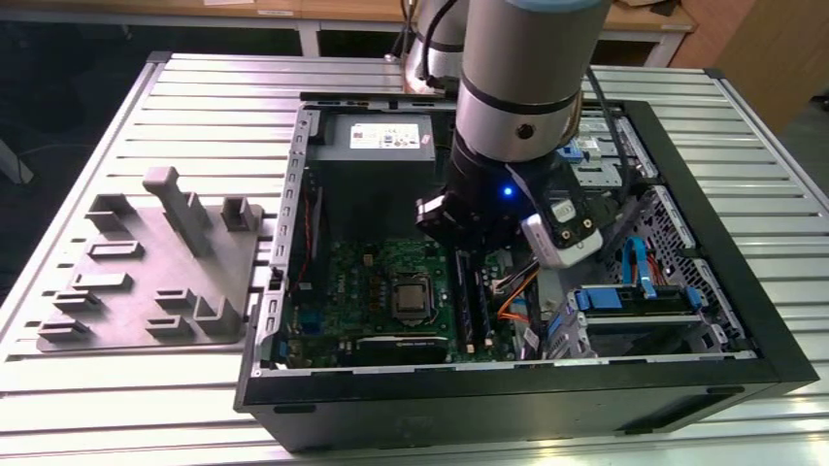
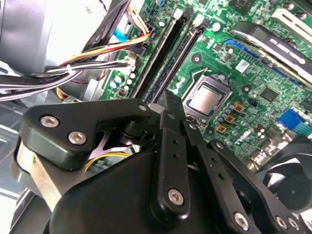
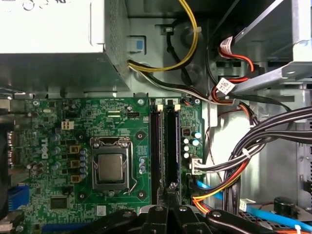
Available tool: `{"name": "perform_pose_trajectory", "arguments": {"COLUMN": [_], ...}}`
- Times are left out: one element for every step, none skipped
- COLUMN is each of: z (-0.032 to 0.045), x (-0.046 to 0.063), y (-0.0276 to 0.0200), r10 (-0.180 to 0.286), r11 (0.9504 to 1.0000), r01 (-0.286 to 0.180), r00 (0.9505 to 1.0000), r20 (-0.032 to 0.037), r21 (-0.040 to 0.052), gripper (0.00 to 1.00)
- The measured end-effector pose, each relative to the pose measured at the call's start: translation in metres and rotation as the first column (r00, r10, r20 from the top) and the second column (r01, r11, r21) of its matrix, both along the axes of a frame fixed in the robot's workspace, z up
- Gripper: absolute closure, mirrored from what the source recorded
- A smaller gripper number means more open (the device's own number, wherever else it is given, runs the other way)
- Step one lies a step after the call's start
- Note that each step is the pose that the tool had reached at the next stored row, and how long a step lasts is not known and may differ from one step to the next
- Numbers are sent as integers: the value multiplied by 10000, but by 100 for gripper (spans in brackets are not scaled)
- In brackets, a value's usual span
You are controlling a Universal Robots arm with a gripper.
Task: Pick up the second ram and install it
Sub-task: 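Press down the second ram until it locks into place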
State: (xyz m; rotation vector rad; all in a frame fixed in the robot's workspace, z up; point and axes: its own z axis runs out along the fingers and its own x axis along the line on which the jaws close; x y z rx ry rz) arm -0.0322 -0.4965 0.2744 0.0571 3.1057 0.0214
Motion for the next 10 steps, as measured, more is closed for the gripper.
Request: {"name": "perform_pose_trajectory", "arguments": {"z": [-13,-25,-36,-44,-48,-52,-56,-60,-65,-72], "x": [0,0,0,0,0,1,1,1,0,0], "y": [0,-1,-2,-4,-9,-15,-24,-36,-48,-61], "r10": [0,0,0,0,0,1,1,1,0,1], "r11": [10000,10000,10000,10000,10000,10000,10000,10000,10000,10000], "r01": [0,0,0,0,0,-1,-1,-1,0,-1], "r00": [10000,10000,10000,10000,10000,10000,10000,10000,10000,10000], "r20": [0,0,0,0,-1,0,0,0,0,-1], "r21": [0,1,0,0,-3,-3,-5,-5,-4,-6], "gripper": [90,90,90,90,90,90,90,90,90,90]}}
